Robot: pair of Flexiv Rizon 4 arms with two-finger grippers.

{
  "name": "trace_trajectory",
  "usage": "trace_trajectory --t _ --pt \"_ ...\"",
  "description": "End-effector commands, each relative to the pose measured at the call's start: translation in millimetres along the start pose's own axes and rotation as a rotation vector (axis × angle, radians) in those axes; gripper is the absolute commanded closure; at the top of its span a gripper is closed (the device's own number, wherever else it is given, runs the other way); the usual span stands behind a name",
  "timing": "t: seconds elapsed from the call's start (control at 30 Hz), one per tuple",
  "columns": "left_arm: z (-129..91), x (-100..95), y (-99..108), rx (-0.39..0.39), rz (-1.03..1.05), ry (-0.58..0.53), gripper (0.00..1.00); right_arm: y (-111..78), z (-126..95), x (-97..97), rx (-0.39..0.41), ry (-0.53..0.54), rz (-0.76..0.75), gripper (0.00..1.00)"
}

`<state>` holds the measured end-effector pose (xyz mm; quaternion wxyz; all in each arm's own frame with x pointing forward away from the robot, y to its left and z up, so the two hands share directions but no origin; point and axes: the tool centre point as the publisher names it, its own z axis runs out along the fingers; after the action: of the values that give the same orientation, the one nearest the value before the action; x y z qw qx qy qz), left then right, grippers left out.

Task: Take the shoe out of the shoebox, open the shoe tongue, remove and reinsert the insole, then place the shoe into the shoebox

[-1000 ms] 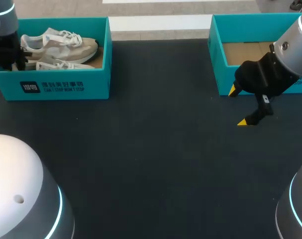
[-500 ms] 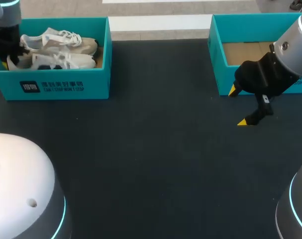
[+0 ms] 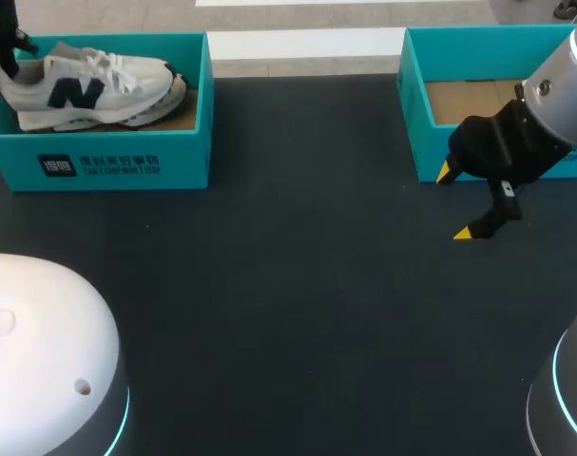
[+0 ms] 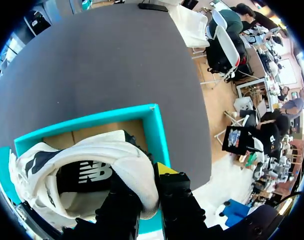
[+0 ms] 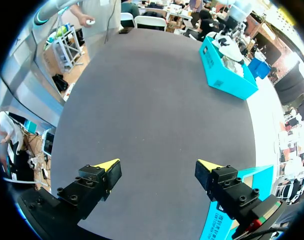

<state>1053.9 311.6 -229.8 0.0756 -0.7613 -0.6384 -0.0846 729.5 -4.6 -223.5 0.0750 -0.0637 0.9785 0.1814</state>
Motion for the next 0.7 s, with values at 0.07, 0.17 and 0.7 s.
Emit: trace_trajectory --t 0.07,0.17,0.7 --pt "-39.3 19.9 -5.8 0.0 0.005 -0.043 1.0 0.5 1.6 -0.5 0.003 0.0 0.001 0.0" --pt "-43.3 22.4 -6.8 -0.007 0.005 -0.064 1.0 0.5 1.6 -0.5 0.003 0.0 0.001 0.0" --pt "-43.3 22.4 -6.8 -0.007 0.005 -0.064 1.0 0.5 1.6 -0.5 0.003 0.0 0.001 0.0"
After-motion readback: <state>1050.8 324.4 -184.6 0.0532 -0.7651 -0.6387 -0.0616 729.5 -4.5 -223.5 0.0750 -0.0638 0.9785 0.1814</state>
